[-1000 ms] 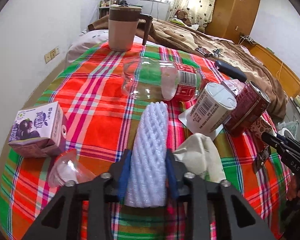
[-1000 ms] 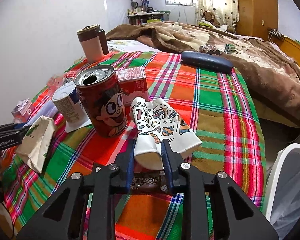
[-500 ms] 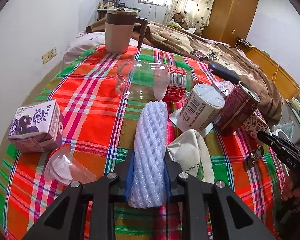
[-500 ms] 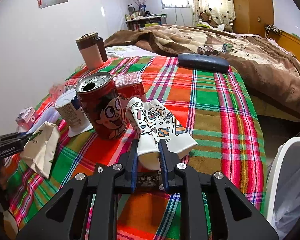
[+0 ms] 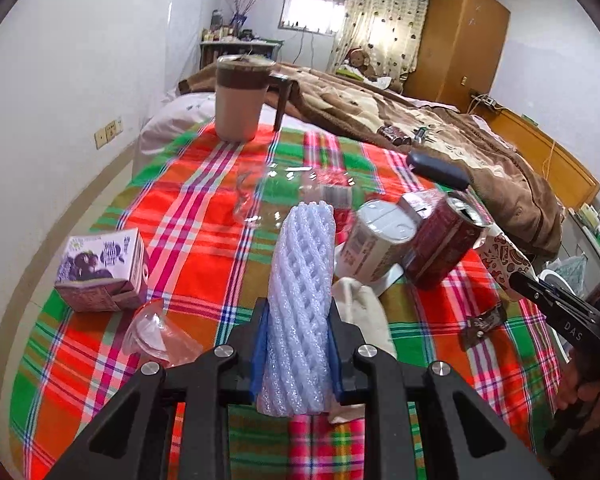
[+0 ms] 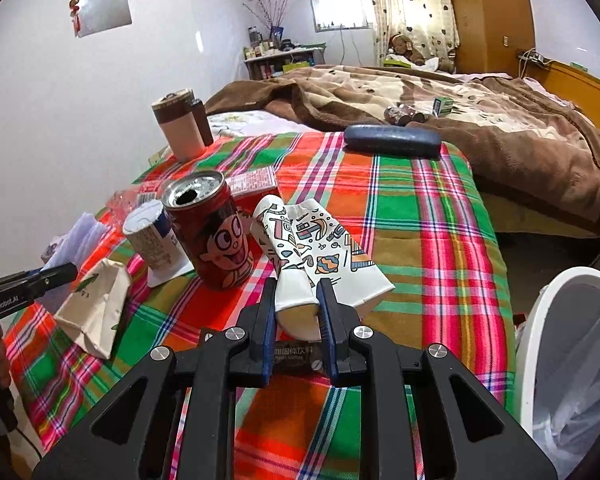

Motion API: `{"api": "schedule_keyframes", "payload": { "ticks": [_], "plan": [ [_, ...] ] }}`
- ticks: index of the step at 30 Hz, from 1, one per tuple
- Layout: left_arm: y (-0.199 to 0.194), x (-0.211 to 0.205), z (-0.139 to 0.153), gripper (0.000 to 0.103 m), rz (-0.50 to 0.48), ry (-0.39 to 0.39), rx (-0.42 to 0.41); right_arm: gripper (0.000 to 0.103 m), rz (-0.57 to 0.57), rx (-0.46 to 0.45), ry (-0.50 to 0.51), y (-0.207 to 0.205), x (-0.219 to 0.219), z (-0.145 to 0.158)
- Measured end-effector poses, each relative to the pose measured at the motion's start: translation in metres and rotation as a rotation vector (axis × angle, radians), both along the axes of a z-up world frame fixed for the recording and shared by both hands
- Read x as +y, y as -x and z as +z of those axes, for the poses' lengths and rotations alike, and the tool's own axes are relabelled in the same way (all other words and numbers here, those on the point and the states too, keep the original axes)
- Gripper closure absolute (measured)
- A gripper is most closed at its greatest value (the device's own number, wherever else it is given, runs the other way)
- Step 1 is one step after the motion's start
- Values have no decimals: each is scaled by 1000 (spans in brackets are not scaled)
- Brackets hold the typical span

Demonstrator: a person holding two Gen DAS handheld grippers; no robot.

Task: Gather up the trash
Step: 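Carry the foam net and paper cup over the white bin while both tools open to drop them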

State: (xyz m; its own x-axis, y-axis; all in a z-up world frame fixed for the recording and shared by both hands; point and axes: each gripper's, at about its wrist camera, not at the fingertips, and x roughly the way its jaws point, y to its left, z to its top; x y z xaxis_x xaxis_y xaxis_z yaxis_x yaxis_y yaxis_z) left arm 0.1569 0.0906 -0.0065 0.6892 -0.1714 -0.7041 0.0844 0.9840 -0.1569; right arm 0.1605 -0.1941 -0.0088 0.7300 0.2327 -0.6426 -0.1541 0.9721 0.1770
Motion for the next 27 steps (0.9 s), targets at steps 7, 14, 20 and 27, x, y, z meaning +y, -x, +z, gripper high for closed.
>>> {"api": "schedule_keyframes", "payload": {
  "ticks": [7,14,20,27],
  "plan": [
    [15,-24,19,78,-53,6,-40,83,-26,-43,-19,16,-12,13],
    [30,-58,36,78,-125,0,-87,83,-66,-79,-41,34,-32,26],
    [38,-90,46,78,-192,0,-109,83,-115,-98,-52,49,-53,33],
    [43,-138,50,78,-290,-3,-120,83,-187,-120,-53,64,-82,38]
  ]
}}
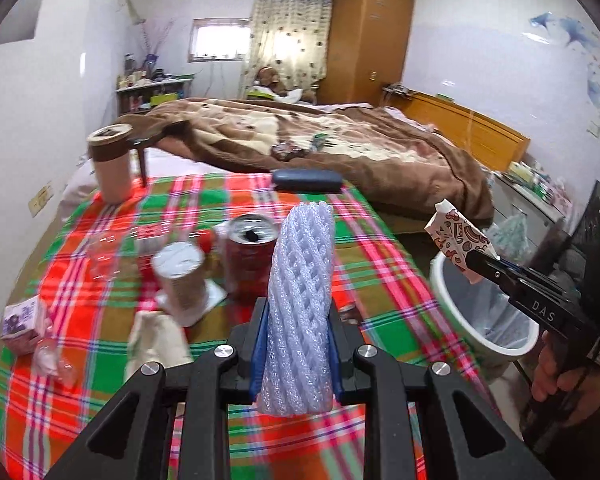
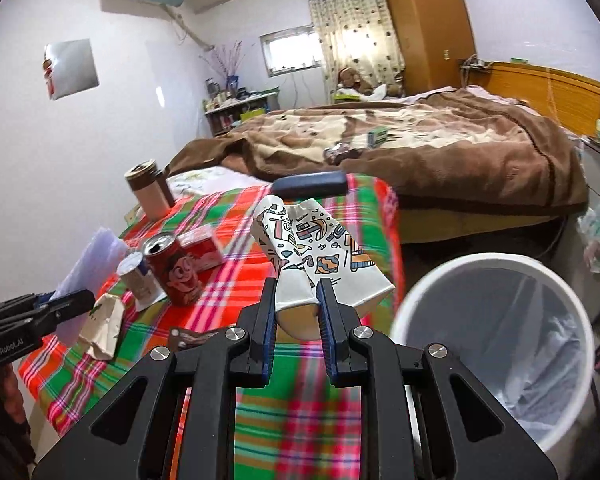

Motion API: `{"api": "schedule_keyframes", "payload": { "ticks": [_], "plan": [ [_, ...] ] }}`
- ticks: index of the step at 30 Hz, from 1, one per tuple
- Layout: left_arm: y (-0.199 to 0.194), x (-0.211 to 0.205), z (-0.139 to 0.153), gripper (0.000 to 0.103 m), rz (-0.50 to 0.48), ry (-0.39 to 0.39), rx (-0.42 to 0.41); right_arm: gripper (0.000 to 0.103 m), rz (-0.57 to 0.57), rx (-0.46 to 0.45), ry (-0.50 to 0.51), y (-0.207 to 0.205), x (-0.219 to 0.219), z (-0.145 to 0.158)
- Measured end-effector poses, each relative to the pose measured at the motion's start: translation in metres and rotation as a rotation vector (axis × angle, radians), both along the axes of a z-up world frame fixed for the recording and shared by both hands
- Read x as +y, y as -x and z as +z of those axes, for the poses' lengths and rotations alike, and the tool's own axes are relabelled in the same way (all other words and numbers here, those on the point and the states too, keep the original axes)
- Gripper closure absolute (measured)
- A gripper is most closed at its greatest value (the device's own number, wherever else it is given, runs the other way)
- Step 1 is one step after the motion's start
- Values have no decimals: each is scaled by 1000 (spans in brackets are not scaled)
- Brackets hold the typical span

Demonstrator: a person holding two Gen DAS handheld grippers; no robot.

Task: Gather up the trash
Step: 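Carry the foam net and paper cup over the white bin while both tools open to drop them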

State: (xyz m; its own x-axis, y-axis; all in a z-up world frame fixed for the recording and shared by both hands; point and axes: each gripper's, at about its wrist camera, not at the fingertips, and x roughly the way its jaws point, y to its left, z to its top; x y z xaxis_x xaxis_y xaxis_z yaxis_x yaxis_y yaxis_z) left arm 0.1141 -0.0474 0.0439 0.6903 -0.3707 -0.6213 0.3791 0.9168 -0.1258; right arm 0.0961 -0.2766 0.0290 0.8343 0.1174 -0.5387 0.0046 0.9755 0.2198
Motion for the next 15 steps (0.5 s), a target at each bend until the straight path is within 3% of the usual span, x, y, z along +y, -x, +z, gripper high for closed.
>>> {"api": "schedule_keyframes", "payload": {
  "ticks": [15],
  "plan": [
    [6,-112,-4,77,-194,-7,22,83,-171,14,23,21,-64,-5]
  ]
}}
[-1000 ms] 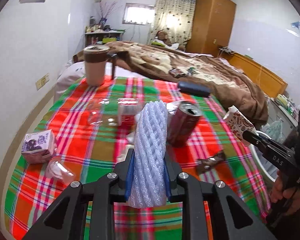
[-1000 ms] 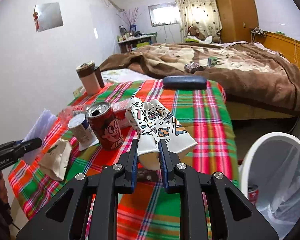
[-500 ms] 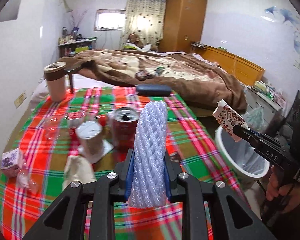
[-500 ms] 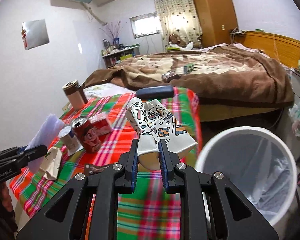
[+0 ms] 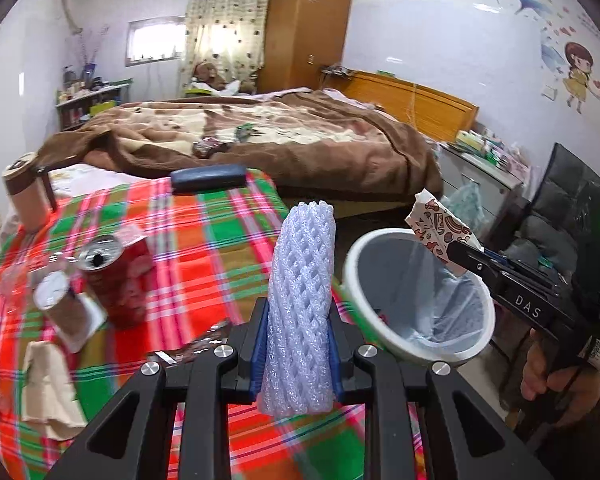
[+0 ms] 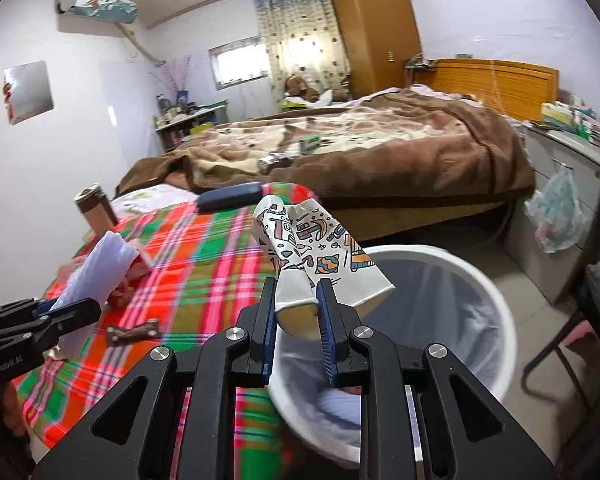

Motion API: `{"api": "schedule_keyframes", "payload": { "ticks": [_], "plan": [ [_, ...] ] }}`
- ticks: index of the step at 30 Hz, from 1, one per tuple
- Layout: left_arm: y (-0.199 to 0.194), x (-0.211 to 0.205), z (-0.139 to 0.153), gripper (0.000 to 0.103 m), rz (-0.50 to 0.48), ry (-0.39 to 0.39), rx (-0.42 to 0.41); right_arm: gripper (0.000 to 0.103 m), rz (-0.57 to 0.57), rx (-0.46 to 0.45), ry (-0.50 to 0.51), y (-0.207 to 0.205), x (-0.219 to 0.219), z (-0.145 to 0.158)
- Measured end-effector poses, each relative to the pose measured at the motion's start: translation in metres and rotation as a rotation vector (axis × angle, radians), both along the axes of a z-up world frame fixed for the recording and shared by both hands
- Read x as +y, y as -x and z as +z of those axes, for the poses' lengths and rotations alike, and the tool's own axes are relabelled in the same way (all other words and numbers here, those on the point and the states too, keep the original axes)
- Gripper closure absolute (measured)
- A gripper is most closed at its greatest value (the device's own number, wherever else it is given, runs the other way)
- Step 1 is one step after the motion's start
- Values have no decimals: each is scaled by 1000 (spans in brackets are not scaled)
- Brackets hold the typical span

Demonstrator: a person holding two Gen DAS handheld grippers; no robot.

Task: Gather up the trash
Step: 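Carry the foam net and paper cup over the white bin while both tools open to drop them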

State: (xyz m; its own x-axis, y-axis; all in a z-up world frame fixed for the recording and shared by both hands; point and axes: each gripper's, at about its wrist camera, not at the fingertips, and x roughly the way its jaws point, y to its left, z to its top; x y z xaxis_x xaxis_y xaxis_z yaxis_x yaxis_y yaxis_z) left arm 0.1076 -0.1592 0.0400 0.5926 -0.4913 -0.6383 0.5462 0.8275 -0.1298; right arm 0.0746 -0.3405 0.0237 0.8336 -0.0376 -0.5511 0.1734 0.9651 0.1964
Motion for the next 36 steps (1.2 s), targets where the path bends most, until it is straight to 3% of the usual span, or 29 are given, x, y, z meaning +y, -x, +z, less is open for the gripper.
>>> {"api": "schedule_keyframes", "payload": {
  "ticks": [11,26,28,31,33,35,36],
  "plan": [
    [-4,-72,-18,77,-117,-4,61,83,-87,62,16,12,-37,-16],
    [-14,-139,-47,77,-185,-35,135,81,-146,194,36,15,-63,-43],
    [-15,-142,-50,71,-177,-48,143,81,-151,207,31,15,-66,-46],
    [-16,-142,-54,48,-176,-32,157,80,-151,223,27,15,-68,-48],
    [-18,-140,-54,45,-175,-21,165,74,-158,228,31,16,-69,-49],
    [-18,-138,-54,45,-165,-30,157,57,-161,236,34,15,-67,-50],
    [-19,-136,-53,44,-157,-31,156,55,-163,235,33,15,-67,-50]
  ]
}}
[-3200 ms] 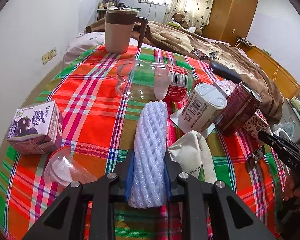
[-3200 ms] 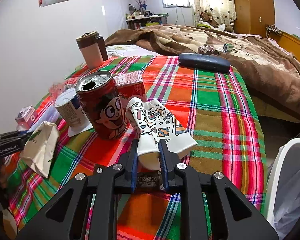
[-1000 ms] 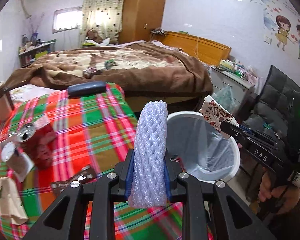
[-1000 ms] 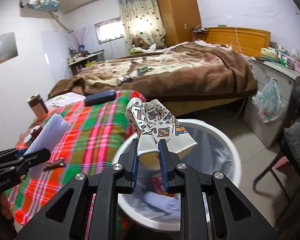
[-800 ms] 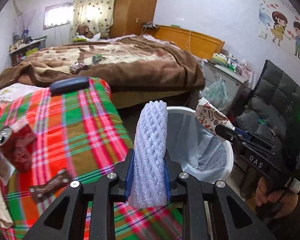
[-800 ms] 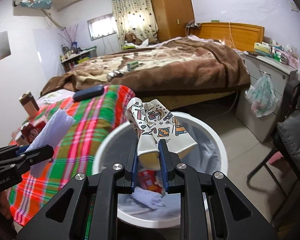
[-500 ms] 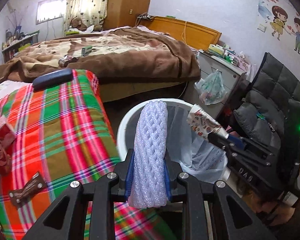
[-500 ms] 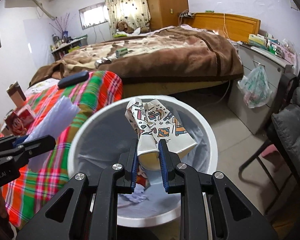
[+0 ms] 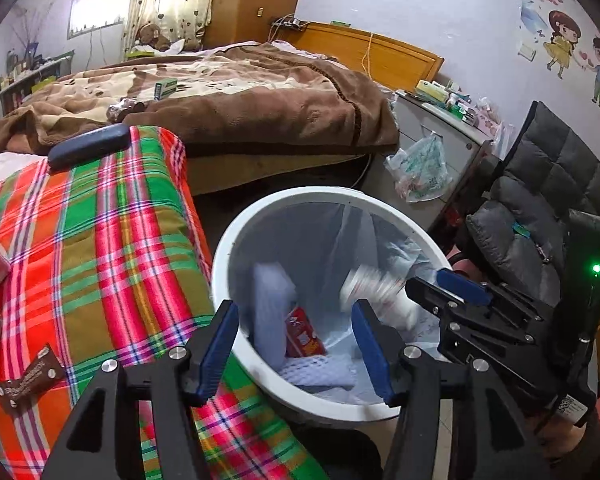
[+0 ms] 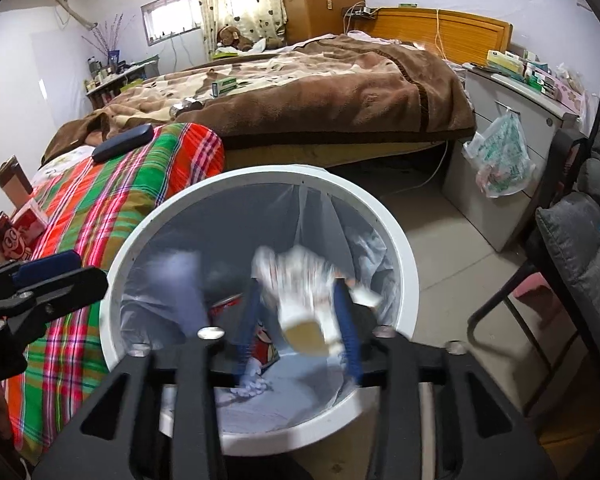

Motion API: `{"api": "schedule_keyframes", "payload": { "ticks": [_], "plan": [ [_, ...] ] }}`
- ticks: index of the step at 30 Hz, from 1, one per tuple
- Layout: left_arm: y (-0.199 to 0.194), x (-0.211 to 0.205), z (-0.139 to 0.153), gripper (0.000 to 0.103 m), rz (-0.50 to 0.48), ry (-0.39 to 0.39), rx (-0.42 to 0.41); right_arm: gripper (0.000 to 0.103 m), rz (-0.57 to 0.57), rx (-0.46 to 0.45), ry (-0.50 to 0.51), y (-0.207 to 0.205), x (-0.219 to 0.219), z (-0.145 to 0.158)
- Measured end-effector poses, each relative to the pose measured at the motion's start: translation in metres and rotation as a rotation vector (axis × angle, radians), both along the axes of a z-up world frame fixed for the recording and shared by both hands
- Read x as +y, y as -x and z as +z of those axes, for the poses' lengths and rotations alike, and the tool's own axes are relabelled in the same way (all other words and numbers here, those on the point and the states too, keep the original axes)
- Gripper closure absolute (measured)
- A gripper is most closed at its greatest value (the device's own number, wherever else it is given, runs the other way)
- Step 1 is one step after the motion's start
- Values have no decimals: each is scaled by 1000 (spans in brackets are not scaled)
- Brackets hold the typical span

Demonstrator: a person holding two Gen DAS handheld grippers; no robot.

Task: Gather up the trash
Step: 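Carry the foam net and paper cup over the white bin while both tools open to drop them, then move both open tools back over the plaid-covered bed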

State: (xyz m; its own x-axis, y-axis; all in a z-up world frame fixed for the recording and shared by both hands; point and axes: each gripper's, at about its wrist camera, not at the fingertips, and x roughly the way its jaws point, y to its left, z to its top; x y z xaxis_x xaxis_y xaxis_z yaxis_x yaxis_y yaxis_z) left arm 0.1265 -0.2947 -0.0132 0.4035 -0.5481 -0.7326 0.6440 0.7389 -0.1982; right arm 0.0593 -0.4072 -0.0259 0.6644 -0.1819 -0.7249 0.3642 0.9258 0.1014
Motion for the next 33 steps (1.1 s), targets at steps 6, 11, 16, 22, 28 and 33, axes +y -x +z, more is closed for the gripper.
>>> {"api": "schedule_keyframes", "payload": {
  "ticks": [6,11,16,22,28,33],
  "plan": [
    [1,15,6,41,29,11,-10,55,1,-20,-1,2,4,4],
    [2,29,13,41,52,16,-22,55,0,-35,0,4,8,8],
    [8,46,21,41,89,21,-48,55,4,-56,-5,6,15,12],
    [16,74,30,41,129,48,-67,55,34,-92,-11,7,31,22],
    [25,111,37,41,195,58,-93,55,73,-123,-18,7,51,27],
    [26,153,36,41,277,66,-105,55,111,-135,-23,5,69,28]
  ]
}}
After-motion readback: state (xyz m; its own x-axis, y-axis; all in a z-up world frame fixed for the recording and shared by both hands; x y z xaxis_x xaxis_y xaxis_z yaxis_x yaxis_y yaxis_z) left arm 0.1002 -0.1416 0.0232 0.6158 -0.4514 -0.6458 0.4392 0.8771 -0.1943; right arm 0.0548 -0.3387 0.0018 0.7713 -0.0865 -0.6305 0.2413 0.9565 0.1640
